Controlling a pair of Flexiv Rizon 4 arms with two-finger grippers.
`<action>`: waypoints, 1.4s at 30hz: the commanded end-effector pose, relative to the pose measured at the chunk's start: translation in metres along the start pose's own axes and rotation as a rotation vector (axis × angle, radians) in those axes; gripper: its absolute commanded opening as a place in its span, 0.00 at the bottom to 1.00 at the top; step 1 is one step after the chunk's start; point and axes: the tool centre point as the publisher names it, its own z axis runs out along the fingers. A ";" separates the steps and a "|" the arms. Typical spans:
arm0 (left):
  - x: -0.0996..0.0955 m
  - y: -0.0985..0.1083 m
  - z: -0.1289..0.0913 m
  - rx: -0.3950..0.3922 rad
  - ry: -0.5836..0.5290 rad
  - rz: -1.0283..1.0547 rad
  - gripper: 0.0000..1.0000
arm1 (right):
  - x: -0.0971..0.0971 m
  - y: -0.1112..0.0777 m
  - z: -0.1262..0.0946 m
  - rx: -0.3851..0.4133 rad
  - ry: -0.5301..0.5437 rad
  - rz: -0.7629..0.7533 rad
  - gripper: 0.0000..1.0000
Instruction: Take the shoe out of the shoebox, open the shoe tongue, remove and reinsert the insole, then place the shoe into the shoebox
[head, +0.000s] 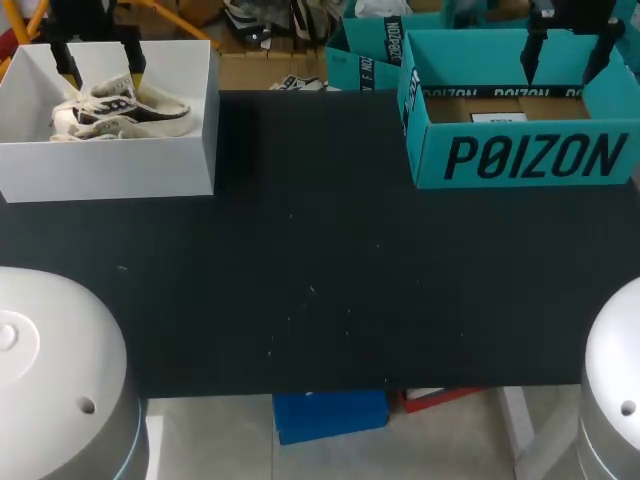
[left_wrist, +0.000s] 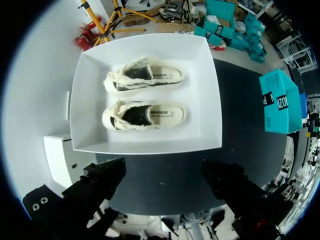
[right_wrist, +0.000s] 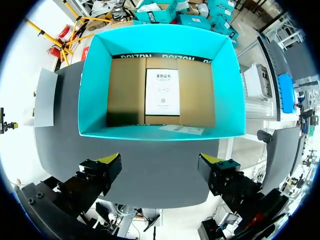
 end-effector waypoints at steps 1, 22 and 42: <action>-0.001 0.002 -0.001 -0.003 0.006 0.101 1.00 | 0.000 0.000 0.000 0.000 0.000 0.000 1.00; 0.000 0.004 -0.013 -0.004 0.018 0.518 1.00 | 0.000 0.000 0.000 0.000 0.000 0.000 1.00; -0.012 0.016 -0.011 0.266 0.071 1.715 1.00 | 0.000 0.000 0.000 0.000 0.000 0.000 1.00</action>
